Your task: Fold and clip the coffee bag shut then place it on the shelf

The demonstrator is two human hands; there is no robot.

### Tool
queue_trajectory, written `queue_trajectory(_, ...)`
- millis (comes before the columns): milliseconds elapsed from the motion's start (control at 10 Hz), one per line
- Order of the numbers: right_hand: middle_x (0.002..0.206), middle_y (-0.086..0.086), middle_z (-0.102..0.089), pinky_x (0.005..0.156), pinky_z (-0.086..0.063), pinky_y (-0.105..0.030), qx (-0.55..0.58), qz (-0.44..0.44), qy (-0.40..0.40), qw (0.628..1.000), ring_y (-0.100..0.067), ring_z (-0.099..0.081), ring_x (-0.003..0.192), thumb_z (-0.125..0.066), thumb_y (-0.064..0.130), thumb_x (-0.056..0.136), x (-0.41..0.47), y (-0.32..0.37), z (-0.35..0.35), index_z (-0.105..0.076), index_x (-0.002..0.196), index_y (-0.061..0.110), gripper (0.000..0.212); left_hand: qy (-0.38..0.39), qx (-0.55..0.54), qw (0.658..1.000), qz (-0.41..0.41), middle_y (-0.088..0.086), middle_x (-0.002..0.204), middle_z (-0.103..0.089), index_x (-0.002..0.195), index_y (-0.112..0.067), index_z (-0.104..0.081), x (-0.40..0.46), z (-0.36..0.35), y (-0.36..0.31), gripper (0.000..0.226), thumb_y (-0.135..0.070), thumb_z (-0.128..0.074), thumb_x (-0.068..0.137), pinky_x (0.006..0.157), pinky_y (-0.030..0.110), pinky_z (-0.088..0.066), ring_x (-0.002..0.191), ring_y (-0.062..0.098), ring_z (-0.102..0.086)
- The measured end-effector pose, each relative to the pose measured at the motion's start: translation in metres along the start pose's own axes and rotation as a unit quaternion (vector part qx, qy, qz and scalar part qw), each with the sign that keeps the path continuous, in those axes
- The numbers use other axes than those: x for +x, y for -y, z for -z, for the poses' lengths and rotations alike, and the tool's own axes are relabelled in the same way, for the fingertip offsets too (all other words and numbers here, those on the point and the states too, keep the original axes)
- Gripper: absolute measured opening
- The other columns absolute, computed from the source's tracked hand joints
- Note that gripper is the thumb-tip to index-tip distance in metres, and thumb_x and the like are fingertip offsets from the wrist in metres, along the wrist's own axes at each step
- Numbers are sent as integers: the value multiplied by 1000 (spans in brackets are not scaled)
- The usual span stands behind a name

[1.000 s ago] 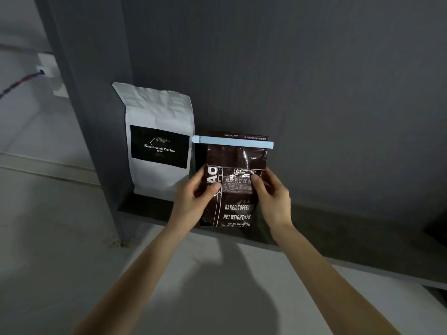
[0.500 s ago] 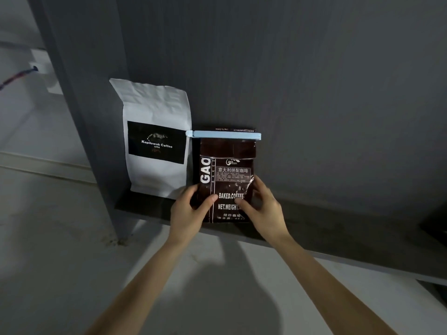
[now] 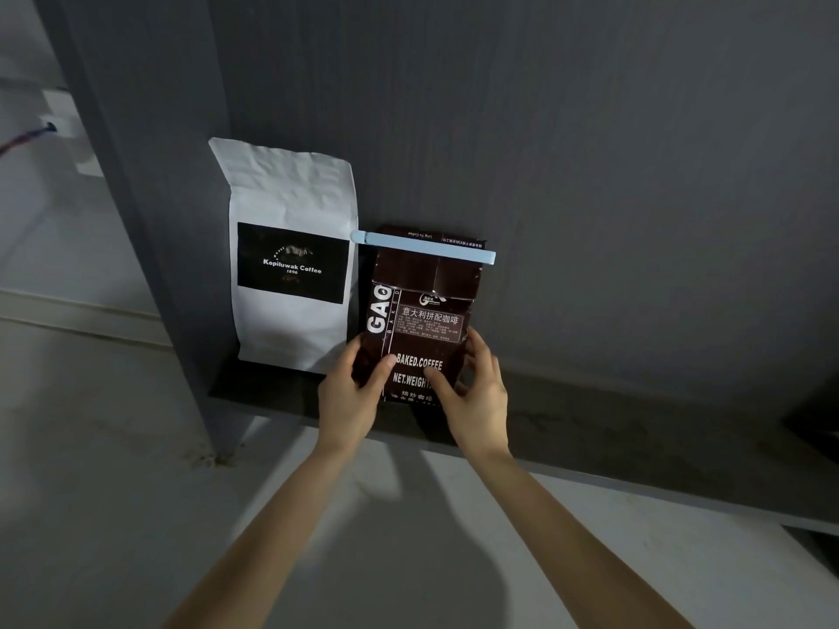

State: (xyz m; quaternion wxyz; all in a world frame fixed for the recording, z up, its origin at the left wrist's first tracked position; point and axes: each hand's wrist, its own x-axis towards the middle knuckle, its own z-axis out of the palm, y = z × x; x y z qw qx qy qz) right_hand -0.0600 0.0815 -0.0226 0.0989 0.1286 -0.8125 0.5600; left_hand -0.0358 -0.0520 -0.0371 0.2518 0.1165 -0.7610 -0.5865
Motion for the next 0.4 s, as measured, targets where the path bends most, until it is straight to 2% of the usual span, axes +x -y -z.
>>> queue_trajectory(200, 129, -5, -46, 90, -37, -19, -22, 1, 29, 999, -4, -44, 105, -65, 23, 79, -5, 9, 4, -25, 137, 25, 71, 13, -13, 1000, -10, 4, 130, -53, 132, -17, -39, -9, 4, -7, 51, -20, -56, 84, 100, 35, -43, 115, 9, -48)
queue_trajectory(300, 131, -6, -44, 90, -38, -21, -34, 1, 40, 999, -11, -48, 111, -65, 24, 80, -8, 12, 6, -19, 139, 25, 75, 15, 0, 1000, -17, 5, 134, -50, 134, -16, -35, -14, 6, -10, 53, -19, -55, 85, 102, 37, -42, 117, 8, -45)
queue_trajectory(400, 145, -6, -31, 104, -34, -32, -50, -14, 51, 997, -19, -33, 133, -63, 26, 81, -15, 10, 12, -10, 141, 21, 80, 4, 37, 999, -18, 9, 140, -45, 137, -14, -31, -23, 7, -10, 56, -22, -53, 86, 107, 42, -37, 128, 18, -42)
